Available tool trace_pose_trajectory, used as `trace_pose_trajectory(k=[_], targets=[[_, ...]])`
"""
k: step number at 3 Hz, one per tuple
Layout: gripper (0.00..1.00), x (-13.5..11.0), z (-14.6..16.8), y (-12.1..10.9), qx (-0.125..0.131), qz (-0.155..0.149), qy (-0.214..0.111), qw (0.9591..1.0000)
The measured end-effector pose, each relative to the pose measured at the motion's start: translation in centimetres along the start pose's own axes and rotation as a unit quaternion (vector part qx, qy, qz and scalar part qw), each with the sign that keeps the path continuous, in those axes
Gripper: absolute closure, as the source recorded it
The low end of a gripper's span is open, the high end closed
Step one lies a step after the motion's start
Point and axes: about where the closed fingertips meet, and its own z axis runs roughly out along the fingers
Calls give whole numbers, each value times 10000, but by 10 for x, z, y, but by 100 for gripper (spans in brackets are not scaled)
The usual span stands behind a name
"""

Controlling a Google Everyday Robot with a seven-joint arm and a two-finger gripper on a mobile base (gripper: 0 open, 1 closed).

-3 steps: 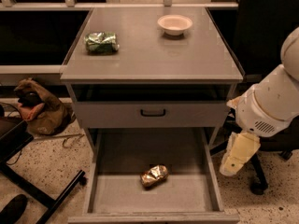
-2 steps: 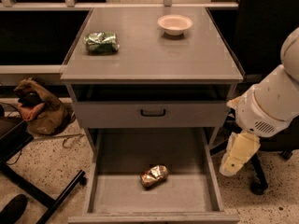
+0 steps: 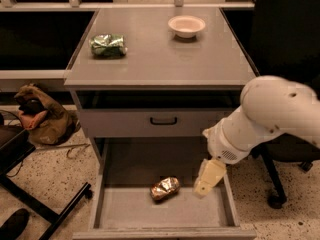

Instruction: Pick orange can from middle drawer and place on counter

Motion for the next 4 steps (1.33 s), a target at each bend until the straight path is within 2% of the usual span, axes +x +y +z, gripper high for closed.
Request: trace_pose_trajectory(k=[1, 2, 3, 4], targets=[[0, -14, 60, 1, -331, 122, -395, 9986], [0, -14, 60, 1, -331, 122, -395, 9986], [0, -16, 95, -5, -409, 120, -569, 9975], [0, -14, 171, -7, -553, 251, -887, 9942]])
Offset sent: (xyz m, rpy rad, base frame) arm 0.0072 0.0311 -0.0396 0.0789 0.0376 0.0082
